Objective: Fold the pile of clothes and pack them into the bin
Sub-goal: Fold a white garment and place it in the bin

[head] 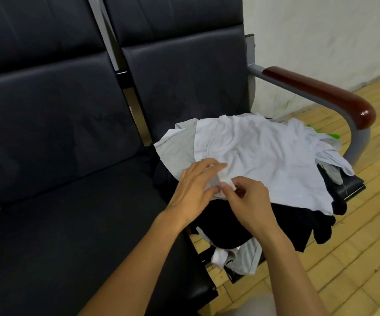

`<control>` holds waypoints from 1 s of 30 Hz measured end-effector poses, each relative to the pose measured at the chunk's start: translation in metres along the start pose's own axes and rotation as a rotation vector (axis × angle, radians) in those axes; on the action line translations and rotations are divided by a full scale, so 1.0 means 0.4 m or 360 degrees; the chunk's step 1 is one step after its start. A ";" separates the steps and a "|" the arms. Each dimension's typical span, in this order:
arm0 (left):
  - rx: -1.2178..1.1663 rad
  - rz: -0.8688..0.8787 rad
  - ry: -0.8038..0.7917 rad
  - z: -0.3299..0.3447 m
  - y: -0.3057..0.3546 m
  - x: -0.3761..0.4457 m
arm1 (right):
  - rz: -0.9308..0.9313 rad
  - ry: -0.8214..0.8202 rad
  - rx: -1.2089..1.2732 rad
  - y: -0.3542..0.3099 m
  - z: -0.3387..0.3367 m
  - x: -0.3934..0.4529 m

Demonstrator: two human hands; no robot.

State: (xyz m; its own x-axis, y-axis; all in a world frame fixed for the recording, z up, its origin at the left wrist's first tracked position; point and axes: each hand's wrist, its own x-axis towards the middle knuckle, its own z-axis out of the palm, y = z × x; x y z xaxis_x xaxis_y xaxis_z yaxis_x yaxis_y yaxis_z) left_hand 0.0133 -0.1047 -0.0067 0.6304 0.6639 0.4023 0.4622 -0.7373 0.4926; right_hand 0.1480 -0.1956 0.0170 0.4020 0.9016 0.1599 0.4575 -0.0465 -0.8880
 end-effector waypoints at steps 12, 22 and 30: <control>-0.0614 -0.0215 0.0860 -0.446 0.158 -0.158 | -0.0676 0.0150 -0.0848 -0.123 0.039 -0.031; -0.0389 -0.0637 0.1469 -0.858 0.203 -0.430 | -0.0574 -0.0859 -0.0311 -0.255 0.158 -0.102; -0.0047 -0.0699 0.0965 -0.998 0.326 -0.552 | -0.0448 -0.1290 0.0132 -0.457 0.493 -0.423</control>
State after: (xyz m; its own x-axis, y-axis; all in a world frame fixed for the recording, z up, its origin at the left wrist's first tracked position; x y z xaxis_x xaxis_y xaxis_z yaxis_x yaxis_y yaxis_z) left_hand -0.3146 -0.2977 0.2766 -0.0663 0.8551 0.5142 0.5696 -0.3907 0.7231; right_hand -0.1602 -0.2547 0.0673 -0.4223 0.9051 0.0495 0.3831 0.2277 -0.8952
